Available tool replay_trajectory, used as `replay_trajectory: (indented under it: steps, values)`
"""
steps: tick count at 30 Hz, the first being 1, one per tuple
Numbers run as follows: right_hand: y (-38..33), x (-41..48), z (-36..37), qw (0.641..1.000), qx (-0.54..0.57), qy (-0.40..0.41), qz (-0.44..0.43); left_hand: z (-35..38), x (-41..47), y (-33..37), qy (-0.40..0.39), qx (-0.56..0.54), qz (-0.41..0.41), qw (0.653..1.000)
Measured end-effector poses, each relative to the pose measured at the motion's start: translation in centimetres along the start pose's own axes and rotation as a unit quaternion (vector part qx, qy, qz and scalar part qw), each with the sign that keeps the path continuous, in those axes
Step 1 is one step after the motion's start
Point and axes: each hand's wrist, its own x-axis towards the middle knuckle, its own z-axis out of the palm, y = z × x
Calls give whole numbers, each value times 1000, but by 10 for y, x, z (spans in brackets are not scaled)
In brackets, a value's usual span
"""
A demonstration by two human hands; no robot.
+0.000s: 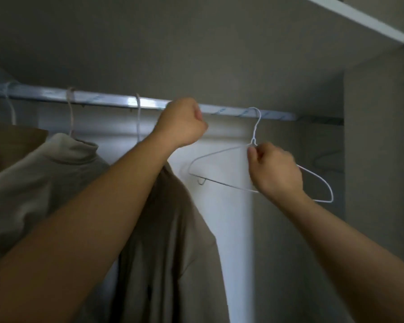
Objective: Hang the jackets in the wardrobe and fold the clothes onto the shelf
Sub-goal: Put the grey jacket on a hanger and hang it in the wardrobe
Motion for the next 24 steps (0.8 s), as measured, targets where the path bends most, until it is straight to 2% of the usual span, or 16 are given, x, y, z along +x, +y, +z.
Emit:
replay_trajectory:
  steps: [1, 2, 4, 6, 7, 9, 11, 12, 13, 15, 18, 21, 24]
  values:
    - [21, 6, 2, 999, -41, 19, 16, 9, 7, 22, -126, 31, 14, 991]
    - [40, 12, 4, 996, -80, 23, 37, 20, 13, 44, -254, 60, 12, 965]
    - [72, 23, 7, 989, -131, 15, 73, 44, 22, 78, -446, 114, -37, 887]
    - [95, 33, 10, 983, -173, -21, 62, 65, 28, 97, -524, 140, -96, 835]
    - [104, 37, 11, 979, -191, -51, 54, 74, 27, 103, -528, 140, -110, 830]
    - [119, 43, 16, 971, -201, -111, 66, 93, 24, 112, -465, 117, -80, 874]
    - [127, 44, 21, 965, -205, -138, 92, 112, 18, 122, -367, -2, -91, 926]
    - [128, 43, 23, 964, -210, -132, 98, 123, 15, 123, -339, -86, -139, 926]
    - [127, 42, 24, 966, -211, -118, 95, 136, 13, 122, -318, -172, -193, 912]
    - [124, 37, 23, 973, -191, -106, 72, 156, 12, 115, -251, -362, -304, 845]
    - [117, 34, 17, 982, -138, -118, 46, 170, 16, 104, -158, -519, -364, 757]
    - [106, 38, 5, 991, -104, -72, 43, 170, 22, 104, -104, -595, -342, 720]
    - [97, 40, -15, 995, -81, -24, 60, 159, 28, 116, -81, -636, -293, 710]
